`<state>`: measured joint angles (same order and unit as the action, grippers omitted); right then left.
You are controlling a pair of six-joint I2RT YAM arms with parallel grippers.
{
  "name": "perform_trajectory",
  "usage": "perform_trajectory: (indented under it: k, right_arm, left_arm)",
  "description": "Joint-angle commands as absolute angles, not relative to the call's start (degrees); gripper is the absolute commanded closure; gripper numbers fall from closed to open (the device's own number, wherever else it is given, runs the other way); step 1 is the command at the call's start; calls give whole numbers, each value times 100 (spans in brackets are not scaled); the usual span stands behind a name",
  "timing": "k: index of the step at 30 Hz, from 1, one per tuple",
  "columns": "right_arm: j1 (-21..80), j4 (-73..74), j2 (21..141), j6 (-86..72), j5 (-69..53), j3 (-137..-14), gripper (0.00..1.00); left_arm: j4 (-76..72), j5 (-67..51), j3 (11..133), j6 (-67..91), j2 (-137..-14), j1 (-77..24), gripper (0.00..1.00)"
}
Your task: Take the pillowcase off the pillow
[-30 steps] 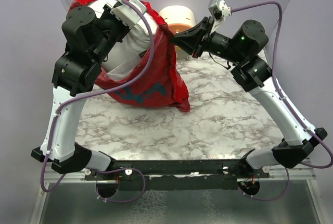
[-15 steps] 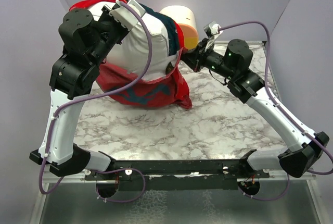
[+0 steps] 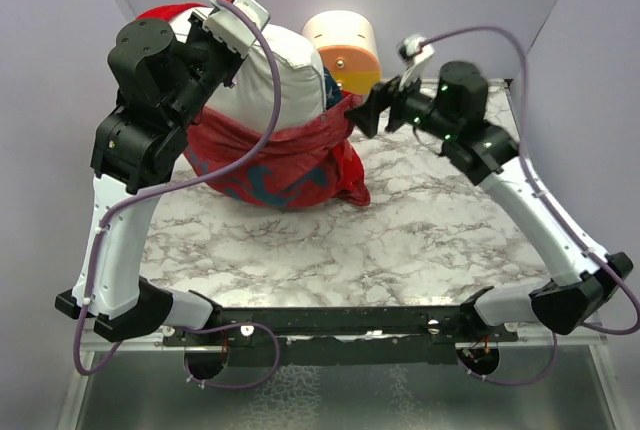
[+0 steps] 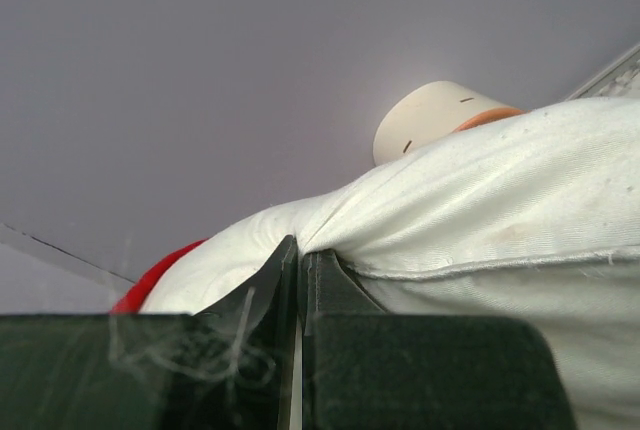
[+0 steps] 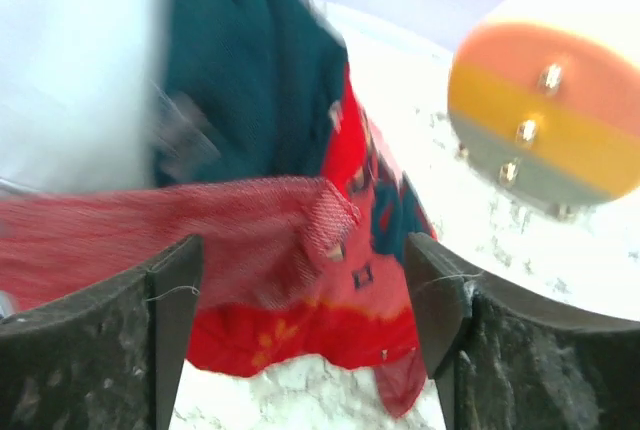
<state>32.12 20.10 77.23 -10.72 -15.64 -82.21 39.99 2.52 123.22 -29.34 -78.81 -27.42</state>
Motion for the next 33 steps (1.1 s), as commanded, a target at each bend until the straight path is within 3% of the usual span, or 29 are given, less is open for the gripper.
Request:
perform_trajectory:
  k: [1,4,6,11,15,18,26,31,33]
  right_arm:
    - [3190,2424,7371,-778,-1940,-10134,16]
    - [3190,2889,7872,-833,-2800,-11380,6]
    - [3208,2605,8020,-970,-3432,-11529,0]
    - [3455,2522,8692,-1032,-4147,-12143,0]
    - [3961,2354,8974,-725,-3953,-12270,0]
    - [4398,2574,9314,-242,-3093,-12550,0]
    - [4491,2691,9852,327,-2251,-12598,0]
    - [4491,1910,9735,236,-2179,-11923,13]
    - [4487,1840,9788,266,-1863,-11947,14]
  left_arm:
    - [3738,-34,12520,-2317,-7863,-2725,100]
    - [3756,-146,12589,-2137,-7950,-2726,100]
    - [3797,-254,12655,-2071,-8004,-2725,100]
    - [3933,-323,12823,-2072,-8112,-2724,100]
    - [3942,-379,12740,-2109,-8104,-2725,100]
    - [3930,-514,12648,-2076,-8091,-2725,100]
    - [4002,-1101,12526,-1863,-8001,-2725,100]
    - [3994,-1719,12654,-1566,-8006,-2725,100]
    - [4011,-1916,12783,-1484,-8015,-2725,100]
